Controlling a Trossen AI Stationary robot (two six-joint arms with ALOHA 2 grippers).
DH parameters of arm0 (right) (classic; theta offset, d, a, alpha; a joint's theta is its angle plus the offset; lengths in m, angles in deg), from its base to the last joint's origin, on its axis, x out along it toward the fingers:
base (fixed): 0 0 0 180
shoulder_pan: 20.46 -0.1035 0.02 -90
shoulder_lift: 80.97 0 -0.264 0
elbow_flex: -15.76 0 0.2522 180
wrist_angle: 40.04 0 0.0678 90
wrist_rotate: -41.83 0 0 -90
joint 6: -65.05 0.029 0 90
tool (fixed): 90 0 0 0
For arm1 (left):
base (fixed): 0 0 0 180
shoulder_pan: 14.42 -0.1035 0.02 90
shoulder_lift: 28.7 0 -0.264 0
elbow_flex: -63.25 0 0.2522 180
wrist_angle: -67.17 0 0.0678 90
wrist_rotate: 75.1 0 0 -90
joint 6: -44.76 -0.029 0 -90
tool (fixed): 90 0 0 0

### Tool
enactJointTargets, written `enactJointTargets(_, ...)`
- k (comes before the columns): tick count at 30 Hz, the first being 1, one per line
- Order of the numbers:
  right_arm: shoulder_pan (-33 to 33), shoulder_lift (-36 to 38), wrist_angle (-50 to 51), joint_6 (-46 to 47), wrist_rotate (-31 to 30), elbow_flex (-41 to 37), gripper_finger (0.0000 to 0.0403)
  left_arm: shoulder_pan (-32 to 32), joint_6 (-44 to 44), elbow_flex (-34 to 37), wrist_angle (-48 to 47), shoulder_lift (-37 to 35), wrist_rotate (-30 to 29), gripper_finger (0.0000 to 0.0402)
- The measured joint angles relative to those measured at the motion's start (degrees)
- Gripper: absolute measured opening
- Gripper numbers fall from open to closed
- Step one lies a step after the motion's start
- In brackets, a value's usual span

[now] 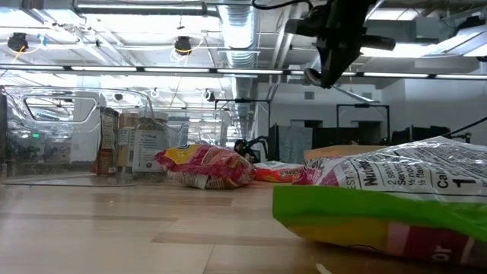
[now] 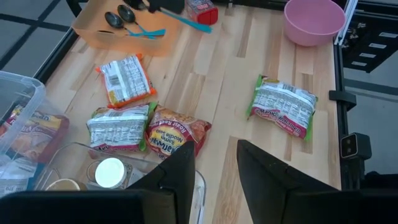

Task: Pick & Place Food Item
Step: Put the blue spoon into the orange container

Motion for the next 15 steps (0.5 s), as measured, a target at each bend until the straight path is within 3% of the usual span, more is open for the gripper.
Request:
enactJointTargets(7,6.18,5.41,2.57,-6.80,-1.63,0.00,0.0000,0.00,0.00,0.55,0.61,0.00,-0.02,0.0112)
enactJointTargets(15,13.80,11.30,2.49,-11.81,-0.63,0.00,0.0000,0.00,1.75,8.86,5.73,0.00,0.02,0.0112)
